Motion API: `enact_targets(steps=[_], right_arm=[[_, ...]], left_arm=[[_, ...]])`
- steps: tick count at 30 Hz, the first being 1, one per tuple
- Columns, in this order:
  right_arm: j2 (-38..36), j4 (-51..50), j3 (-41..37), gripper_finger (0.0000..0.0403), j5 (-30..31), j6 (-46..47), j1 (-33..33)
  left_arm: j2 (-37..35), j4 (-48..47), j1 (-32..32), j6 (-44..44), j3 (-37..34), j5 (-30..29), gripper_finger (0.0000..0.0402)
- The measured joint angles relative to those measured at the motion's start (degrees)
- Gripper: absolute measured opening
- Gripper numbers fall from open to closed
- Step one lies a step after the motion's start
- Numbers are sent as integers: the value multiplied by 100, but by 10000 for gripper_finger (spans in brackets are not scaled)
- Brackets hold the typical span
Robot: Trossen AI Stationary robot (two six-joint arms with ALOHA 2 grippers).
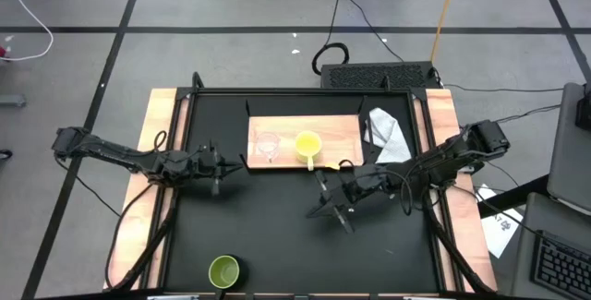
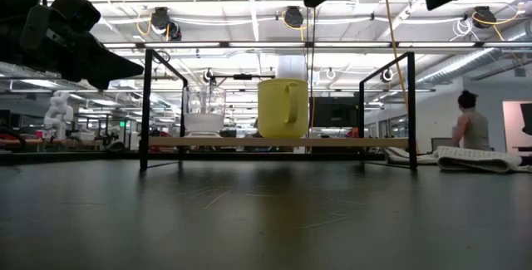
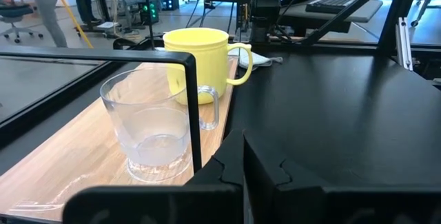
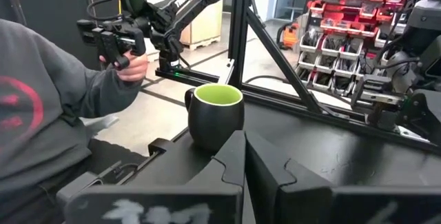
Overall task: Stack small to large cups/mugs on shelf
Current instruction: Put the black mug on the shelf
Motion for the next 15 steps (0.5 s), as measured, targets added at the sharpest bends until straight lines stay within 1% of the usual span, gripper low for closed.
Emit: enact_targets(steps=[2,8,15], right_arm=[[-6,6,0,0,-1,3,0],[-6,-25,0,0,-1,156,0],[-6,-111,0,0,-2,165,78]], left_arm=[[0,4,0,2,0,0,4],[0,4,0,4,2,-1,24],[0,4,0,6,2,-1,26]])
